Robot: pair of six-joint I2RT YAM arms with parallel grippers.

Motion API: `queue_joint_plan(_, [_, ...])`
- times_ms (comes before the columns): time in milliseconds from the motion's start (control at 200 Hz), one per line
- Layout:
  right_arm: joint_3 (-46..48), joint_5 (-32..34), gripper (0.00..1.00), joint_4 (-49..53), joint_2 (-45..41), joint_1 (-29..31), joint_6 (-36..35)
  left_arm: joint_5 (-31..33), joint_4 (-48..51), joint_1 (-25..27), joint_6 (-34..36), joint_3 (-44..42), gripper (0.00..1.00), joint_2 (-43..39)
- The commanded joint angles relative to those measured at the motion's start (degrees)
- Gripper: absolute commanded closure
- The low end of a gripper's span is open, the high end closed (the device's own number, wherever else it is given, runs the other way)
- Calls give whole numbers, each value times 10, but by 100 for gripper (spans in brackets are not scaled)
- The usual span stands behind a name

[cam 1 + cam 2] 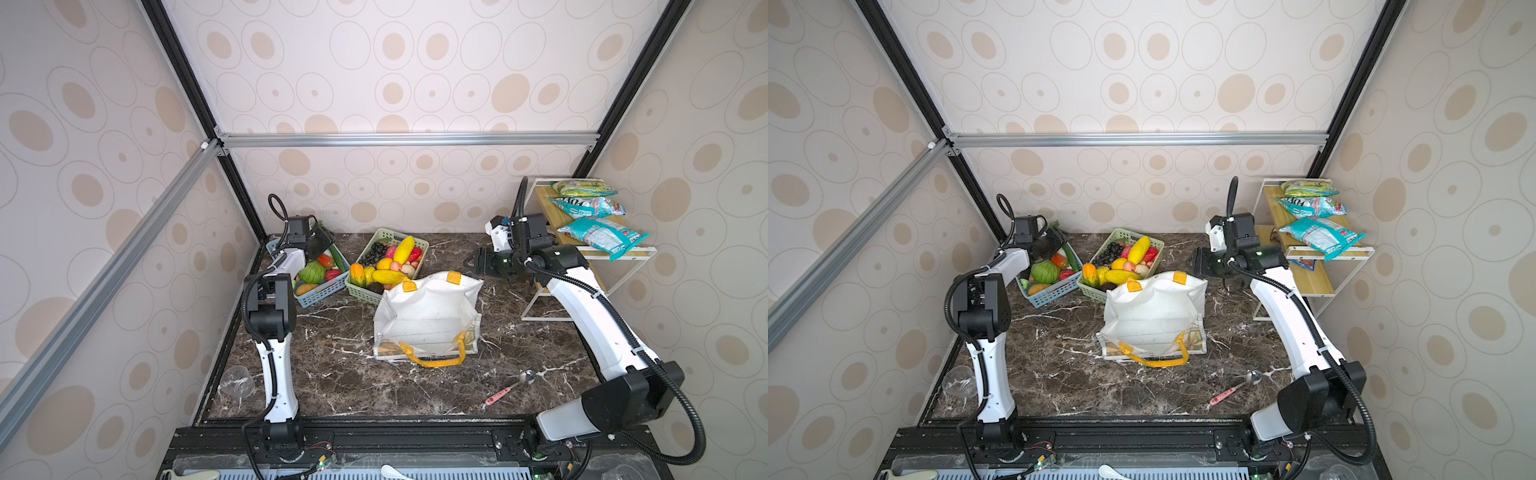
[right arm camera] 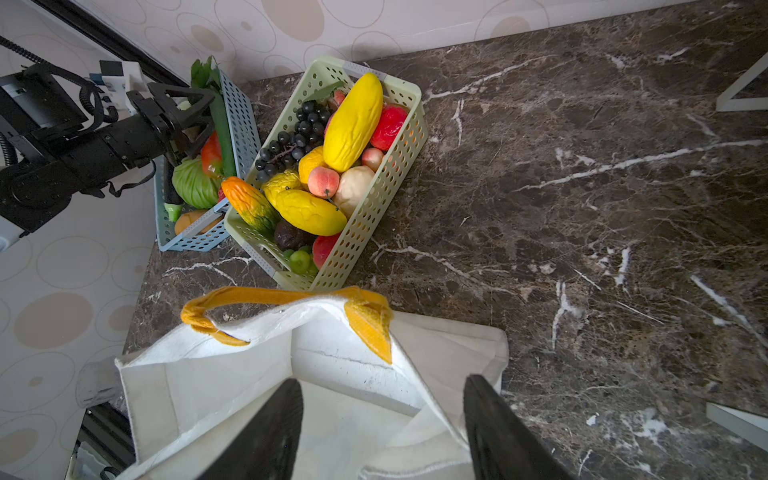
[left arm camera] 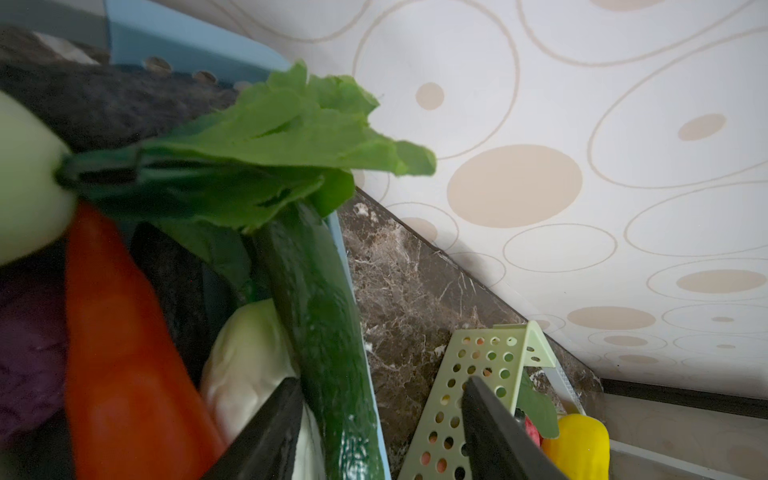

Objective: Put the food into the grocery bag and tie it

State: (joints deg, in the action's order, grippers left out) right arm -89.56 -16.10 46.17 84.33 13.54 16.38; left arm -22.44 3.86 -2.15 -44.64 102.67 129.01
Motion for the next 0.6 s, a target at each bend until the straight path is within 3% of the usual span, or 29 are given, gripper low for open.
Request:
queue_joint_plan(0, [6, -2, 36, -4, -7, 3, 1, 32, 75, 14, 35, 26, 38, -7])
queue_joint_plan(250, [13, -1, 36, -4, -18, 3, -2, 60, 106, 21, 23, 66, 42, 48])
queue_joint_plan(595, [14, -5, 36, -8, -17, 4, 2, 98, 110, 27, 9, 67, 46, 61])
